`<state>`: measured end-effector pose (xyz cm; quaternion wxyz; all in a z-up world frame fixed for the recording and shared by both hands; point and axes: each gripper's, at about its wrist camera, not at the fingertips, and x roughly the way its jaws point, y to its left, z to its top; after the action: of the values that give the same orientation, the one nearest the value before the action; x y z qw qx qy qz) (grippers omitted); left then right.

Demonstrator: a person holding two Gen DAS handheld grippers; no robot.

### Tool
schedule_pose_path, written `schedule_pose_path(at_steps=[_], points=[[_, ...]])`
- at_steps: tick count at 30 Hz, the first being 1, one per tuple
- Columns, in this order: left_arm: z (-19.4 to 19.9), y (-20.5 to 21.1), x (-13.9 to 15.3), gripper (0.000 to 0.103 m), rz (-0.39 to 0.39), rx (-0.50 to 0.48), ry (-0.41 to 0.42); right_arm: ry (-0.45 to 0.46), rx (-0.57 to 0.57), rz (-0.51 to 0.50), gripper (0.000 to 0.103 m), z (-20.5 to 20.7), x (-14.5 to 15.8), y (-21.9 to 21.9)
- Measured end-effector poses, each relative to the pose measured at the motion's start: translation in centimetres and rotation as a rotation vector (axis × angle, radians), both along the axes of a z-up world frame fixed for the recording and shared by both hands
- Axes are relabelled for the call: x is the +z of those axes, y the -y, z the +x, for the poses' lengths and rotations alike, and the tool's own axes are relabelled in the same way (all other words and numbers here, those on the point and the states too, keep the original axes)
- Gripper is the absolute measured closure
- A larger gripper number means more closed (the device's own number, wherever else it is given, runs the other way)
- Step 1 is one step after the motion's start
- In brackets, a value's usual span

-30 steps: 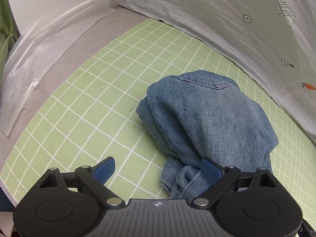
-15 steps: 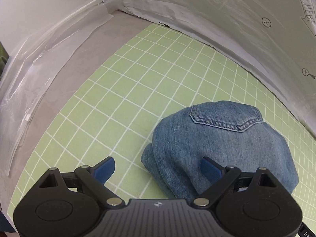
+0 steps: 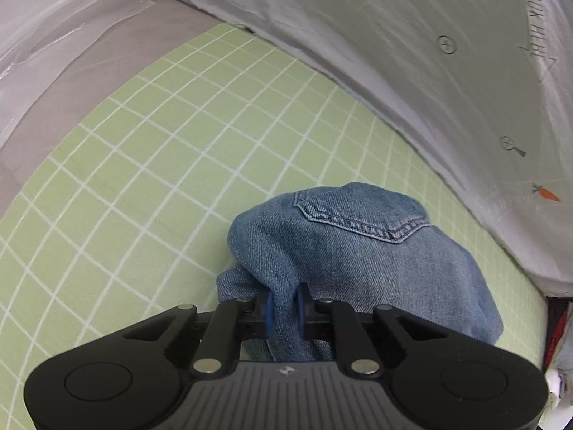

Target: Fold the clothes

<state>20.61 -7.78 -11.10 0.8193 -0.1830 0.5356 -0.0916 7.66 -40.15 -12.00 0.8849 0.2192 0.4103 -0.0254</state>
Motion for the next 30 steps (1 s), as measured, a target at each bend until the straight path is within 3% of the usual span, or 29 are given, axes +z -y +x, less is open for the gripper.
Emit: schedule_pose_path(at_steps=[3, 7, 11, 13, 15, 17, 18, 23, 24, 25, 30], points=[[-0.3, 3.2, 1.6, 0.094, -0.078, -0.082, 0.094, 0.083, -0.084, -0.118, 0.099, 0.2, 3.0, 3.6], [-0.5, 8.2, 5.9, 0.094, -0.128, -0.187, 0.251, 0.256, -0.129, -0.363, 0.101, 0.1, 9.2, 6.1], [-2.7, 9.5, 10.5, 0.094, -0.159, -0.216, 0.382, 0.436, -0.184, -0.378, 0.101, -2.8, 15.6, 7.7], [-4.3, 8.6, 11.5, 0.094, -0.162, -0.206, 0.401, 0.455, -0.146, -0.438, 0.101, -3.9, 16.3, 7.0], [-5.7, 7.3, 10.5, 0.094, -0.116, -0.178, 0.360, 0.414, -0.088, -0.437, 0.100, -4.4, 14.6, 6.1], [-6.8, 5.5, 8.4, 0.094, -0.053, -0.123, 0.283, 0.280, -0.082, -0.381, 0.098, -4.2, 11.0, 5.7], [-7.3, 4.5, 7.4, 0.094, -0.028, -0.090, 0.242, 0.212, -0.079, -0.352, 0.092, -4.1, 9.2, 5.6], [-9.6, -0.3, 2.2, 0.094, 0.101, 0.075, 0.037, 0.022, -0.209, -0.177, 0.083, -6.7, 3.6, 7.0], [-10.0, -1.2, 1.3, 0.090, 0.123, 0.105, 0.004, 0.010, -0.236, -0.155, 0.074, -7.2, 3.2, 7.3], [-9.7, -1.6, 1.8, 0.080, 0.123, 0.117, 0.025, 0.004, -0.253, -0.149, 0.066, -7.4, 2.9, 7.7], [-6.0, -0.5, 3.9, 0.045, 0.138, 0.074, 0.105, 0.016, -0.327, -0.061, 0.055, -7.0, 2.5, 9.2]])
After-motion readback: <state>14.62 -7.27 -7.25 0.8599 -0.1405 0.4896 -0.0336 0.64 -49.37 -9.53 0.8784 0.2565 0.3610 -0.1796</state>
